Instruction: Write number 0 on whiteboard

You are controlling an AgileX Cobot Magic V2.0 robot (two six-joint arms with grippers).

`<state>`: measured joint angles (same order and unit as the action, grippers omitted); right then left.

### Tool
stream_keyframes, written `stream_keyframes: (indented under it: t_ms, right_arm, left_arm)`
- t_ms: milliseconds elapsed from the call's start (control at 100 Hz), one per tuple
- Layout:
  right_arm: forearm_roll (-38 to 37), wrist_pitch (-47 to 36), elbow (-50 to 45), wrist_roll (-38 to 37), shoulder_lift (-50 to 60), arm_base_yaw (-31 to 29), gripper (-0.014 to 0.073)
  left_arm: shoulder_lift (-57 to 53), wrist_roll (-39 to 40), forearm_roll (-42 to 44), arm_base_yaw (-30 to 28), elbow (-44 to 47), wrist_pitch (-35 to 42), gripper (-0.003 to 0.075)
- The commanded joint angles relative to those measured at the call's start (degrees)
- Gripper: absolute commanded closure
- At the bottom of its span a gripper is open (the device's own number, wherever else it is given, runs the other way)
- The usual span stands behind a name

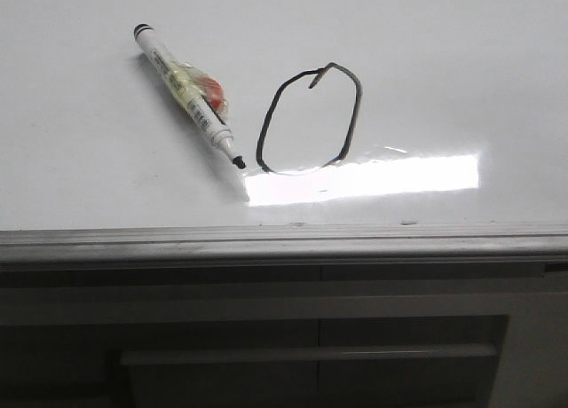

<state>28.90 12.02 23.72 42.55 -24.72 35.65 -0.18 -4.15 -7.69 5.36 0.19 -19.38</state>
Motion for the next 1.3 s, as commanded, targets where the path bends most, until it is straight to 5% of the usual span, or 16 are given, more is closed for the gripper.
stream_keyframes:
  t_ms: [0,820,990,1240,1290]
  right_arm:
    - [0.06,-4.3,1.46,0.01,-0.23,-0.28,0.0662]
    - [-0.57,-5.41,-1.19,0.01,1.06,-0.49,0.0662]
    - [-25.67,-15.29,-11.89,-0.26,5.08,-4.08,0.0662]
    - [-26.8,-16.1,-25.3,-23.61,15.33,-13.85,0.0662]
    - [-28.9,-10.03,-24.9,-30.57,17.39,-15.35,0.0662]
  left_arm:
    - [-1.68,-0.06,-1.41,-0.11,1.82,2.15,0.074]
    - [-1.68,-0.06,-1.41,-0.11,1.82,2.15,0.074]
    - [-1.68,-0.06,-1.41,-0.11,1.82,2.15,0.074]
    - [-1.68,-0.06,-1.41,-0.11,1.82,2.15,0.074]
    - [-1.68,-0.06,-1.41,-0.11,1.82,2.15,0.074]
